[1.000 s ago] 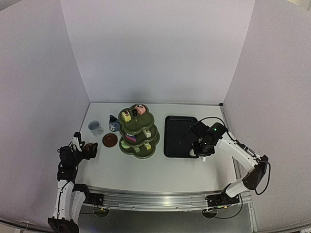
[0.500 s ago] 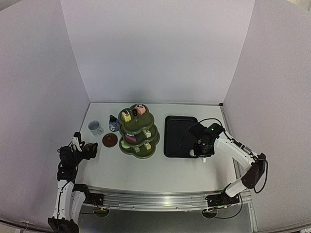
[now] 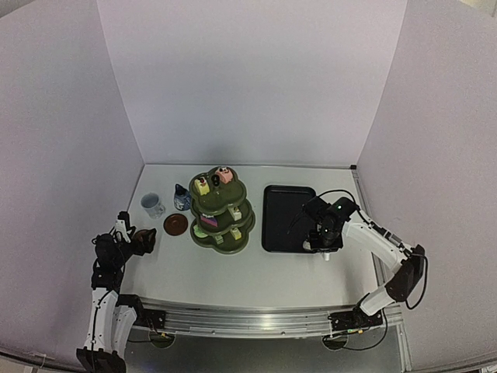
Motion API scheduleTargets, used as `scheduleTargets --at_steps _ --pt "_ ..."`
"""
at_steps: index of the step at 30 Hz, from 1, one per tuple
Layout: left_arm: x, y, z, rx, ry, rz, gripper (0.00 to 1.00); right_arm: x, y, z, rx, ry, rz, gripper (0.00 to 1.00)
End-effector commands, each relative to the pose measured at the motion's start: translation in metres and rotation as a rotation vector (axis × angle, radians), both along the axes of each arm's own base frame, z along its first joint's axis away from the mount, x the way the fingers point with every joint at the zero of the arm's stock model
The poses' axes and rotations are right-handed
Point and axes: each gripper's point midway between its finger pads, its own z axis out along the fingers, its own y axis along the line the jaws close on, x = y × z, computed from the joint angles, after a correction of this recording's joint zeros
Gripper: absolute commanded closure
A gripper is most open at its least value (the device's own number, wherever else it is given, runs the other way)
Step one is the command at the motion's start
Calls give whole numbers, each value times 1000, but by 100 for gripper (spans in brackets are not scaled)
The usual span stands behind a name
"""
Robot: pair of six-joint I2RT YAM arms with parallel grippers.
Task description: Serve the afternoon tea
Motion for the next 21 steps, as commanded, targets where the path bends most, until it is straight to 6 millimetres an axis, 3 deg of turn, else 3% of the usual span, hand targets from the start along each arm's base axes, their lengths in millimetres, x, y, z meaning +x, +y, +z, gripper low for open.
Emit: scheduleTargets --at_steps 1,9,12,15,21 --pt "1 -2 9 -9 -20 -8 0 -45 -31 8 -97 178 -5 64" --pt "1 -2 8 -11 -18 -9 0 -50 -34 5 -103 199 -8 64" --pt "1 -2 7 -15 -18 -8 0 -43 -33 2 -111 177 -7 64" --pt "3 -3 7 -21 -15 -13 0 -26 -15 -9 -60 148 -10 64" --pt "4 -2 8 -13 -18 -9 0 -17 -14 -42 -58 132 -59 59"
